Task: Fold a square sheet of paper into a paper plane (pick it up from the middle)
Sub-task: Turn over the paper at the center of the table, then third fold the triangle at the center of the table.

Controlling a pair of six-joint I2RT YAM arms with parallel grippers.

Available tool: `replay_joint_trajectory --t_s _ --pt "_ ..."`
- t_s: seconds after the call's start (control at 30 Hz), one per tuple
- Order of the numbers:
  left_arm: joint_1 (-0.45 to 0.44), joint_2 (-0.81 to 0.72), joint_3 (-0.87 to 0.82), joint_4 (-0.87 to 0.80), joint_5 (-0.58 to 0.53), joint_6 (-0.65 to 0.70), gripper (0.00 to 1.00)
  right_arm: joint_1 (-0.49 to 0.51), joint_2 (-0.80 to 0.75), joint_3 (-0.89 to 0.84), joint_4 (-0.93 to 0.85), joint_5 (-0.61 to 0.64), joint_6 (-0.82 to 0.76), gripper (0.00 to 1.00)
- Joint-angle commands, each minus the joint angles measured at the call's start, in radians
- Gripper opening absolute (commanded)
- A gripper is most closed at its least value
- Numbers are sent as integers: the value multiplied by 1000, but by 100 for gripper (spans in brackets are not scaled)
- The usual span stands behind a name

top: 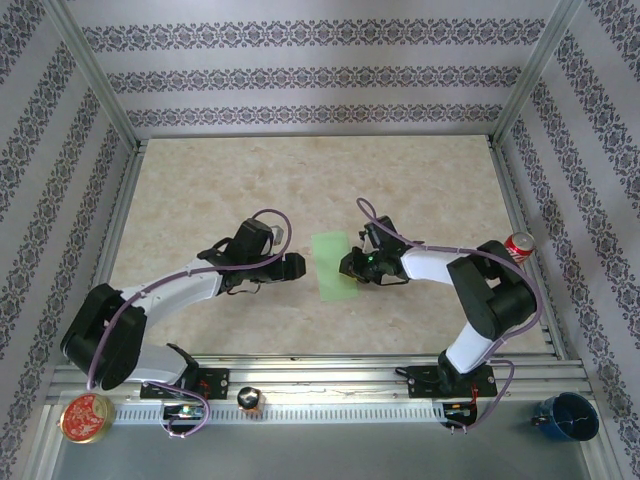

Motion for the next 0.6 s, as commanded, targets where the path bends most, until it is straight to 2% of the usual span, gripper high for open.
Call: replay_joint_trajectory --t_s 0.0,0.4,0.57 --pt "16 21 32 35 34 -41 75 3 20 -36 43 -10 34 20" --pt "19 108 59 66 53 -88 66 36 12 -112 194 -12 170 18" --pt "20 151 79 69 68 -95 64 34 -59 -90 169 -21 152 19"
